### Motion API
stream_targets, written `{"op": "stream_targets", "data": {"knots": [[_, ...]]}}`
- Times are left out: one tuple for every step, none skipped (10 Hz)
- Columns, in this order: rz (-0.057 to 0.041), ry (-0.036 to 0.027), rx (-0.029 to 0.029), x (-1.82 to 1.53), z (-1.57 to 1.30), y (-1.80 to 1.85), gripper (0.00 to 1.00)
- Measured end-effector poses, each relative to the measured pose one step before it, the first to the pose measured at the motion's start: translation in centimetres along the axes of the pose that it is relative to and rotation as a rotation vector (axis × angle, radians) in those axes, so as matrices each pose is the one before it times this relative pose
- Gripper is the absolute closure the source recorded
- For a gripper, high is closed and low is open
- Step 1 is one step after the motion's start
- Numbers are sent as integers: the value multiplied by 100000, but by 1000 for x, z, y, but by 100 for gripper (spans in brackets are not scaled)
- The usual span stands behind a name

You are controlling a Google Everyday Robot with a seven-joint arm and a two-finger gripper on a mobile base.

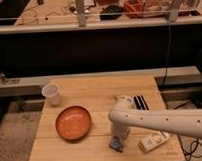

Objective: Place the white sponge in the ceramic bowl

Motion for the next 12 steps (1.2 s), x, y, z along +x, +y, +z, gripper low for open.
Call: {"op": "stream_targets", "data": {"knots": [[-125,421,362,528,-678,-405,94],[-600,843,203,521,-993,-817,98],[-538,360,68,-77,-535,-565,98],[-338,551,194,4,-677,-595,98],[-130,238,73,-2,-451,-412,98],[-347,461,-268,86,-81,-135,98],[-298,522,-418,181,-180,-245,98],[-859,636,-46,-54,-641,-968,98],[-1025,980,-313,-3,-966,-1498,98],[-435,523,-27,18,-543,-716,98],[-573,613,-59,-2,-320,-411,98],[-362,489,-150,43,26,-22,98]]}}
